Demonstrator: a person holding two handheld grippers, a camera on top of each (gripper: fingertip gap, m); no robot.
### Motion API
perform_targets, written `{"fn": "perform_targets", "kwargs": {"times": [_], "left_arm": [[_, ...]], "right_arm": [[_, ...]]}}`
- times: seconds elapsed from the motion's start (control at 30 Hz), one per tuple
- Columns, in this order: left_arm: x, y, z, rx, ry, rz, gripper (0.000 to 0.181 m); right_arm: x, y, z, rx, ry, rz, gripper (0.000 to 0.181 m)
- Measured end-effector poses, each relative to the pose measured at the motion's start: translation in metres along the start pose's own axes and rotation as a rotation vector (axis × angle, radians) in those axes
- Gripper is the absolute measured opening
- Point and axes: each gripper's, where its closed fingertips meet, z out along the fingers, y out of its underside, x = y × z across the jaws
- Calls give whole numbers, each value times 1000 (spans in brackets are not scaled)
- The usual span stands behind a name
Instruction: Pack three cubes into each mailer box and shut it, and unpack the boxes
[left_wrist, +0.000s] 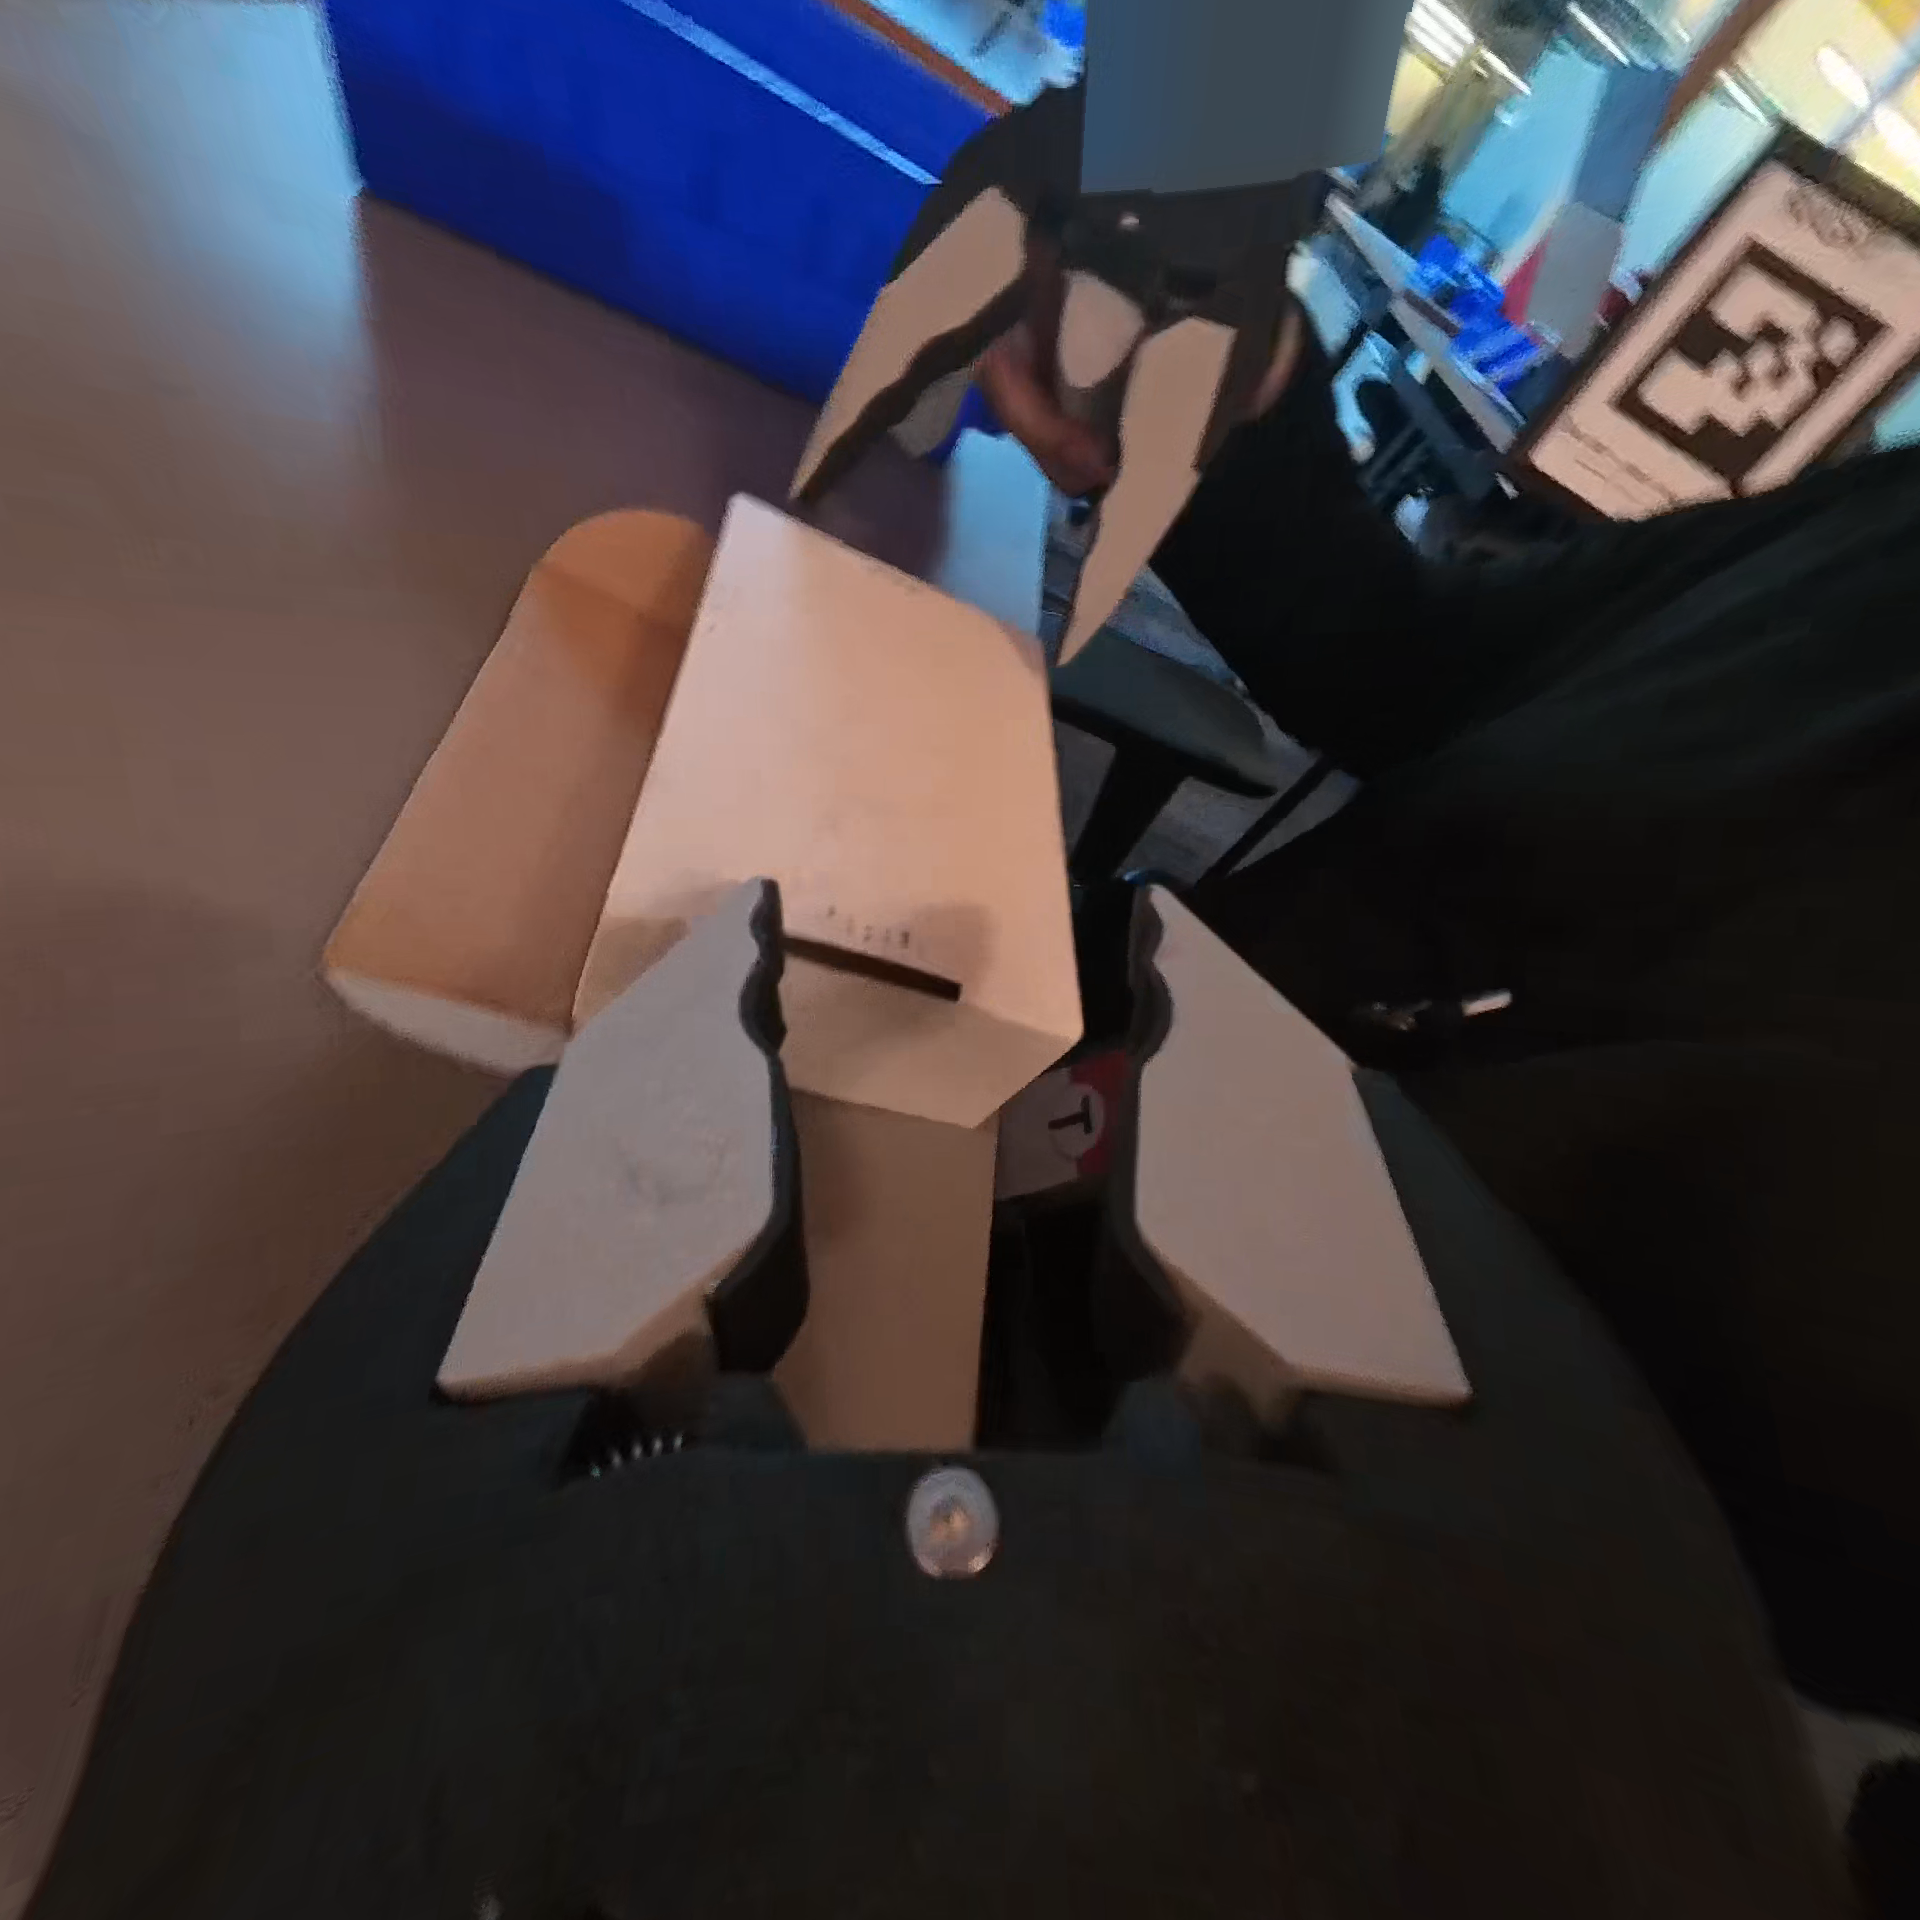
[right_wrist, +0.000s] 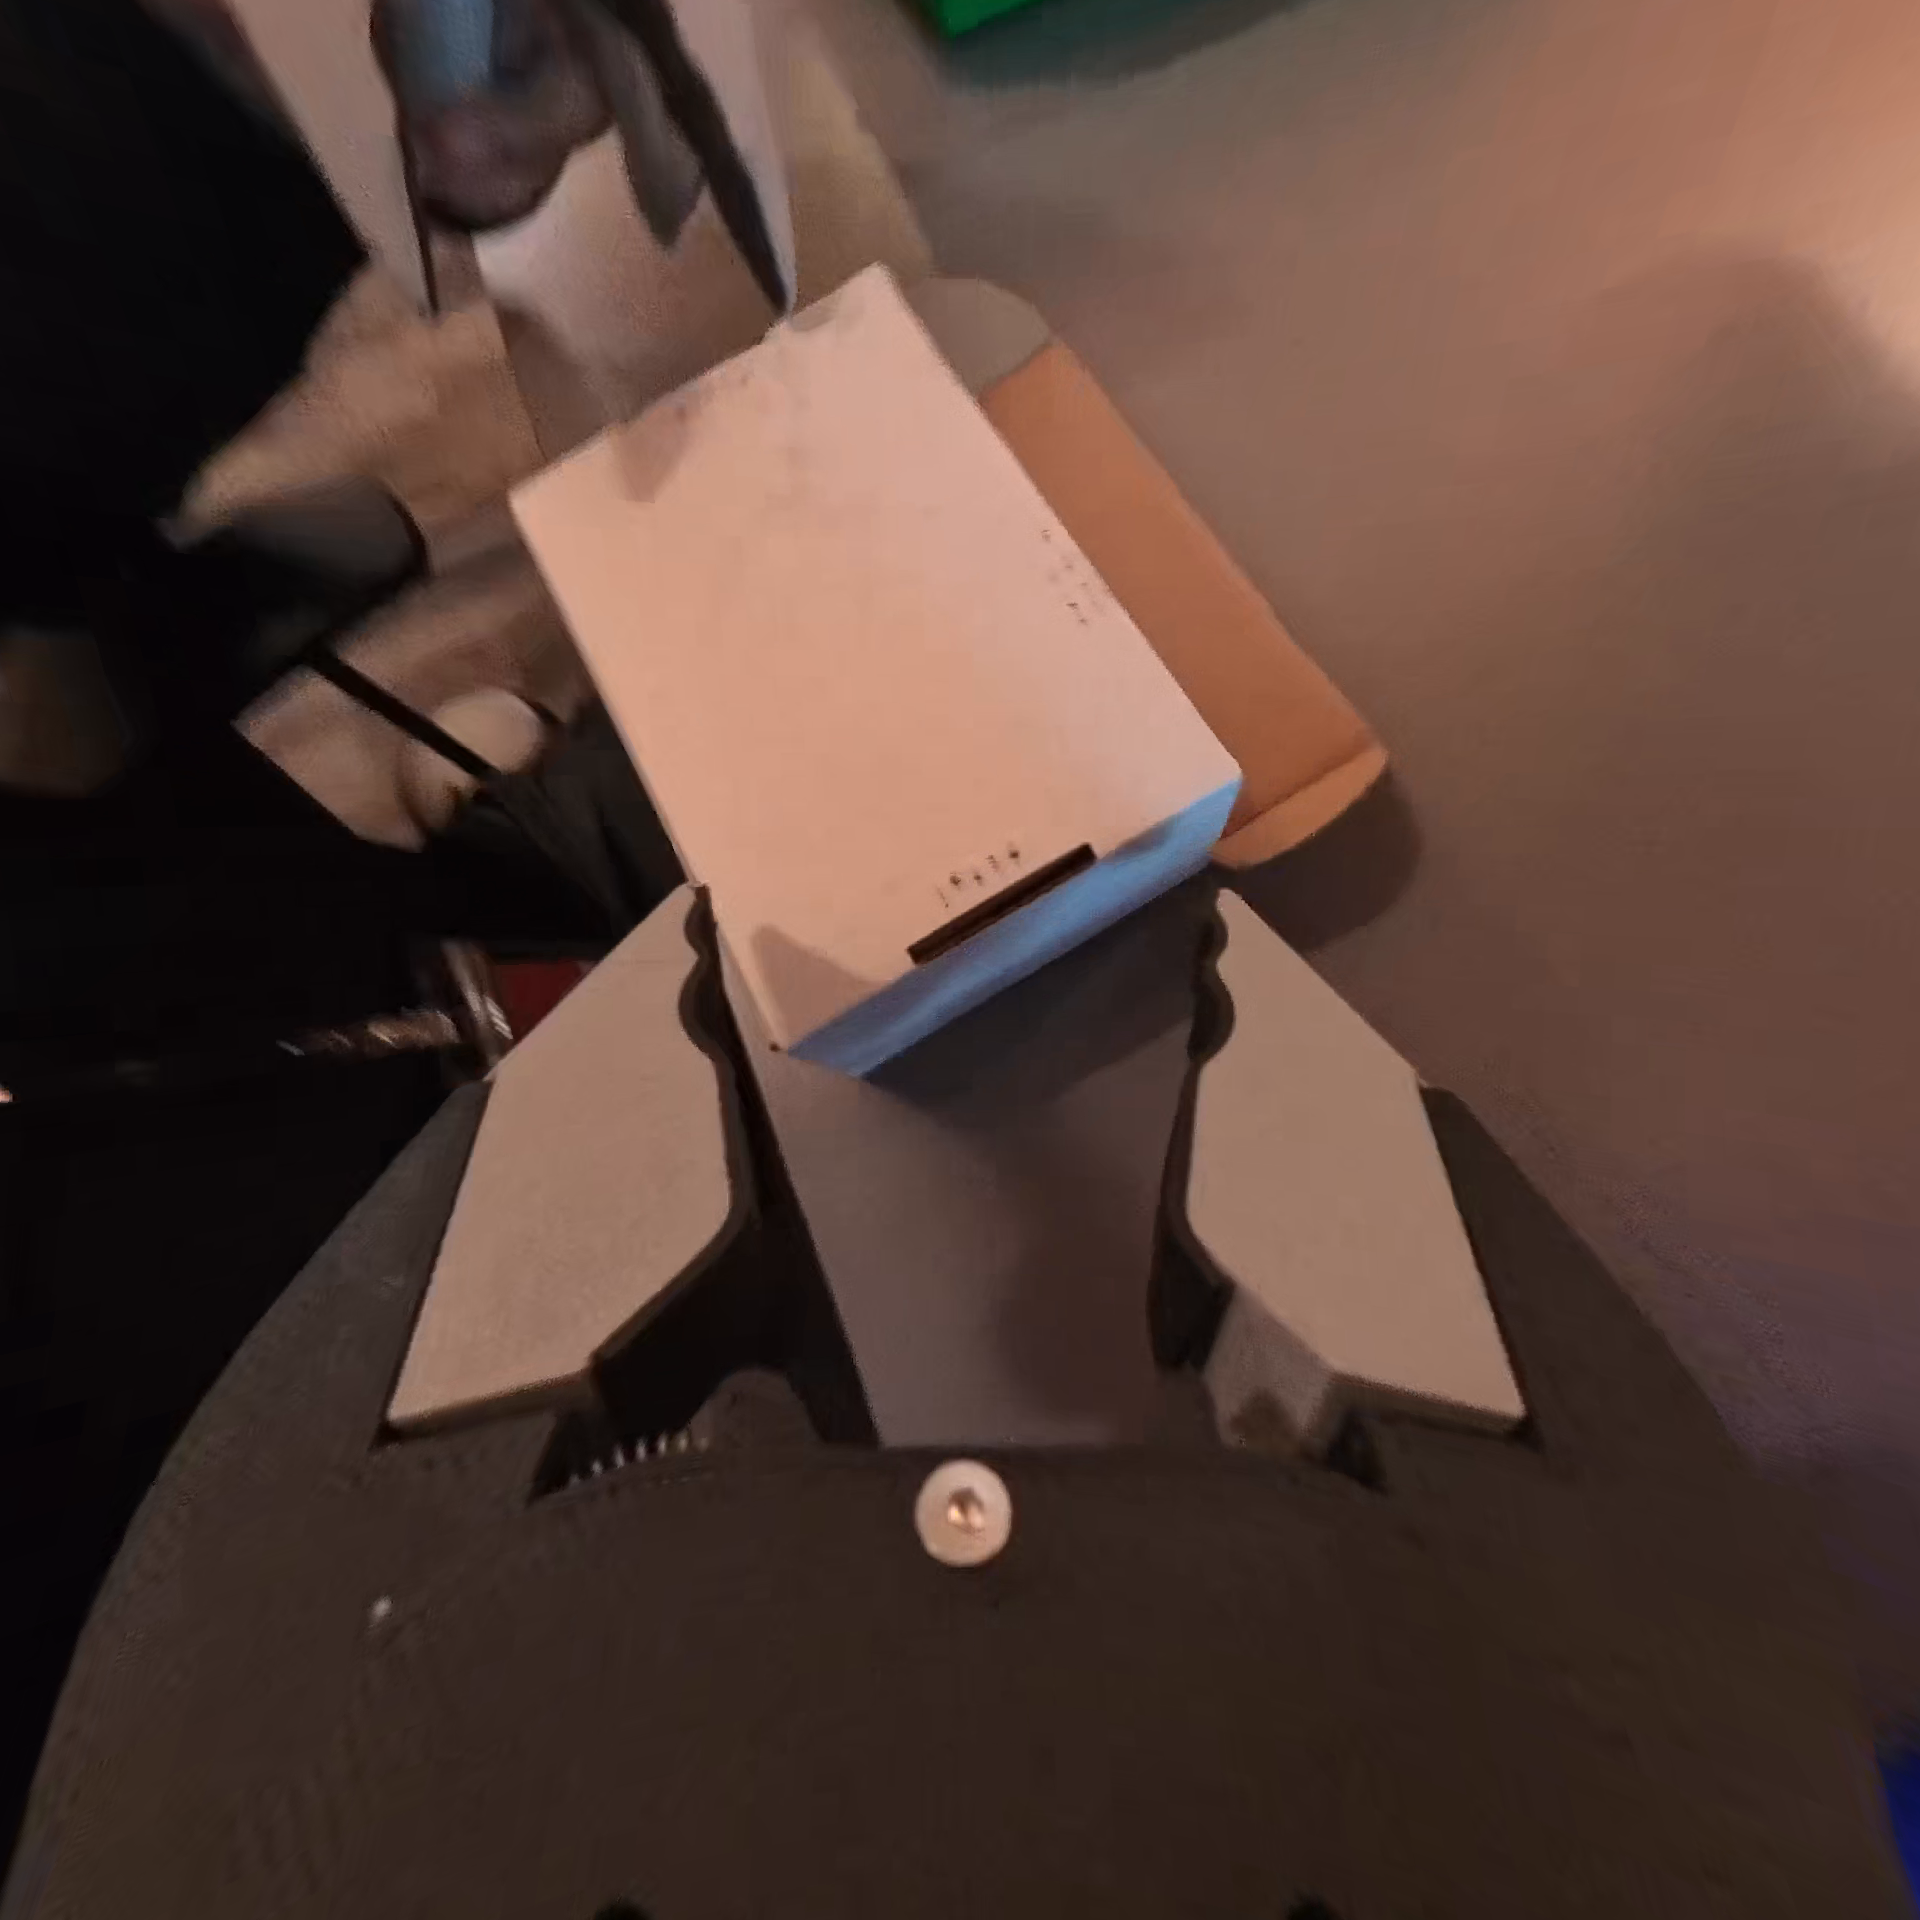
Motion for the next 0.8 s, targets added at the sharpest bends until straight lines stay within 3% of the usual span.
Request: {"fn": "perform_targets", "kwargs": {"times": [0.1, 0.13, 0.17, 0.23, 0.37, 0.5, 0.63, 0.73, 0.8], "left_arm": [[-9, 6, -9, 11, -10, -281, 82], [-10, 9, -10, 13, 6, -336, 79], [-14, 14, -9, 1, -6, -357, 75], [-27, 27, -6, -50, -81, -370, 84], [-27, 34, 16, -128, -82, -346, 79], [-37, 30, 19, -198, -209, -177, 94], [-46, 19, 15, -206, -370, 132, 97], [-46, 10, 10, -132, -422, 322, 92], [-39, -3, 3, -27, -462, 442, 75]], "right_arm": [[0, -4, -4, 68, -116, 271, 87], [0, -6, -3, 87, -152, 326, 86], [1, -6, -2, 101, -170, 358, 84], [3, 0, 6, 79, -174, 386, 83], [5, 5, 23, 38, -169, 371, 76], [14, -14, 16, 127, -93, 267, 73], [14, -36, -2, 283, 46, 23, 66], [14, -35, -7, 337, 161, -157, 64], [18, -33, -10, 357, 277, -270, 55]]}}
